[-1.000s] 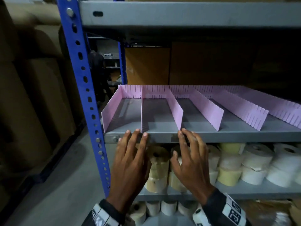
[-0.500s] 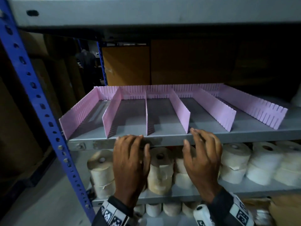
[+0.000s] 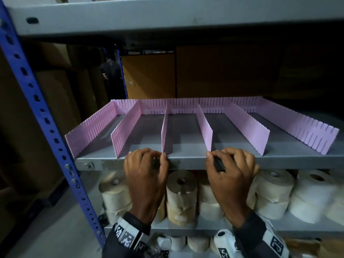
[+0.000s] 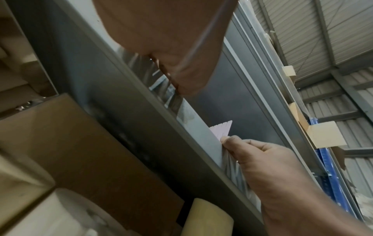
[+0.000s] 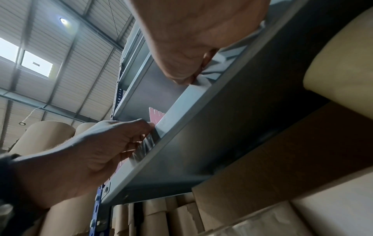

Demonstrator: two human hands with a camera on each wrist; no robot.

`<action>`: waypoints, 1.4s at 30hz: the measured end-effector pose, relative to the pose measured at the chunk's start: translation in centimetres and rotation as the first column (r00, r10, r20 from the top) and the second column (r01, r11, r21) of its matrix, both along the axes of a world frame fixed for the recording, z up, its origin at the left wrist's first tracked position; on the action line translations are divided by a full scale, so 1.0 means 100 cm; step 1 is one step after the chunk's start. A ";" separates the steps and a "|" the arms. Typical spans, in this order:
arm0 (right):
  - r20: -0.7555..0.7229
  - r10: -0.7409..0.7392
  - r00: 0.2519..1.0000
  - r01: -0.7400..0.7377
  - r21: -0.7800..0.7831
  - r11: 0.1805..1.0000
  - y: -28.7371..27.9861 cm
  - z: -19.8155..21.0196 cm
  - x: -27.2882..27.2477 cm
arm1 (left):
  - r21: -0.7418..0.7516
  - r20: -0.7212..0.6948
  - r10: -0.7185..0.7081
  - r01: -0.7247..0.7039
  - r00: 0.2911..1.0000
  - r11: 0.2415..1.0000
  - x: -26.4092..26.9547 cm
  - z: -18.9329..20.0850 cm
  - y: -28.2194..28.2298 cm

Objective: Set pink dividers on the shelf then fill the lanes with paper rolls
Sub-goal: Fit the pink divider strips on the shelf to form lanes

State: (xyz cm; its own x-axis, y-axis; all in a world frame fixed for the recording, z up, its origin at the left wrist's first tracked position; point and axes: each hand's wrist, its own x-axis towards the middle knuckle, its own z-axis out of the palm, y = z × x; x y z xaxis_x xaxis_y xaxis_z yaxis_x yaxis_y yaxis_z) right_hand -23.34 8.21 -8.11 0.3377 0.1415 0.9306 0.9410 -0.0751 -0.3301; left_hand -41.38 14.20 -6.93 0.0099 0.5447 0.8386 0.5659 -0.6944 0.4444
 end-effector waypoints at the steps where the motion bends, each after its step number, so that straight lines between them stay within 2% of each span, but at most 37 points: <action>1: 0.001 0.006 1.000 -0.006 0.001 1.000 0.000 -0.001 0.001 | -0.007 0.002 0.003 -0.003 1.000 1.000 0.001 0.000 0.000; 8: 0.019 0.026 0.999 -0.025 -0.028 0.999 -0.003 0.000 0.001 | -0.010 0.002 0.004 -0.004 1.000 1.000 0.001 0.001 0.000; 14: 0.046 0.161 0.986 -0.162 0.023 0.986 -0.031 -0.004 0.016 | 0.089 0.053 0.004 -0.008 0.999 0.996 0.004 -0.001 -0.013; 19: -0.043 -0.008 0.999 0.011 0.076 0.997 -0.060 -0.004 0.060 | 0.204 0.070 -0.128 0.111 0.989 0.973 0.038 -0.003 -0.039; 23: -0.086 -0.057 0.995 0.058 0.010 0.998 -0.062 0.000 0.090 | 0.100 0.033 -0.220 0.216 0.975 0.971 0.071 -0.002 -0.041; 28: -0.017 -0.027 0.999 0.026 -0.028 0.999 -0.058 0.003 0.102 | 0.024 0.045 -0.151 0.150 0.987 0.988 0.085 -0.003 -0.038; 34: -0.013 0.025 1.000 -0.026 -0.018 1.000 -0.058 0.003 0.108 | 0.017 -0.019 -0.065 0.066 0.998 0.998 0.093 -0.002 -0.038; 42: -0.022 0.086 0.996 -0.087 -0.017 0.996 -0.060 0.001 0.112 | -0.003 0.003 -0.029 0.029 1.000 1.000 0.097 -0.002 -0.038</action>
